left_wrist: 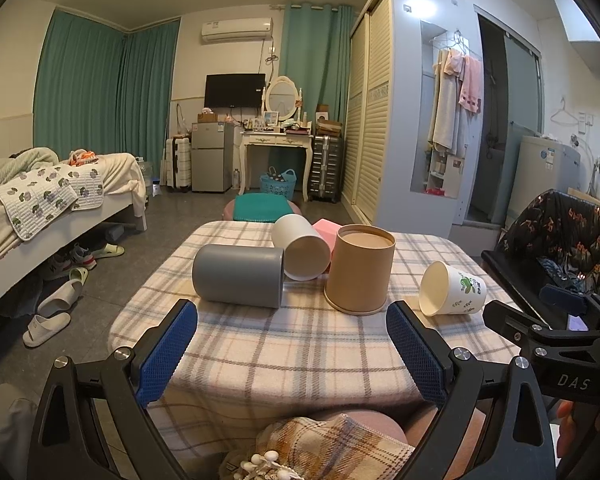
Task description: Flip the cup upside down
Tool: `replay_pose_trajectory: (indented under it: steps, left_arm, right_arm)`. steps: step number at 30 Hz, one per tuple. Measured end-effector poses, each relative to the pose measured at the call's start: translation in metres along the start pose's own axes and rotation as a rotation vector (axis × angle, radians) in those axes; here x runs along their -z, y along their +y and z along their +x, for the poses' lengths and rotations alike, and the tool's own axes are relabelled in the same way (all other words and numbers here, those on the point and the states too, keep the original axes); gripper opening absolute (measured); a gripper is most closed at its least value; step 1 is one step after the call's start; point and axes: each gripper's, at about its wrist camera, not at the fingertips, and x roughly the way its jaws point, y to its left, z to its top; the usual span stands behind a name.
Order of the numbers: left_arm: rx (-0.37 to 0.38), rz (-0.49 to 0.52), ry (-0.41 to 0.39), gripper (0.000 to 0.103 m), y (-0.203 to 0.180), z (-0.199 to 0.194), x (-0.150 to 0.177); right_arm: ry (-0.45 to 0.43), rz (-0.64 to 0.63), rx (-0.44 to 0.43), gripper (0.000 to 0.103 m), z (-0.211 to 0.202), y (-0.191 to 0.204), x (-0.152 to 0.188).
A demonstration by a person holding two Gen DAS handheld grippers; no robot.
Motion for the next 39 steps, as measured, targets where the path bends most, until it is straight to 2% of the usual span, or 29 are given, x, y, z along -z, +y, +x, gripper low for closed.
replay_pose_trajectory:
  steps: [39]
  left_arm:
    - [0.003,0.006,0.009,0.098,0.0005,-0.0010,0.0012]
  right_arm:
    - [0.021,0.002,-0.013,0.103,0.0043,0.0045,0.0010]
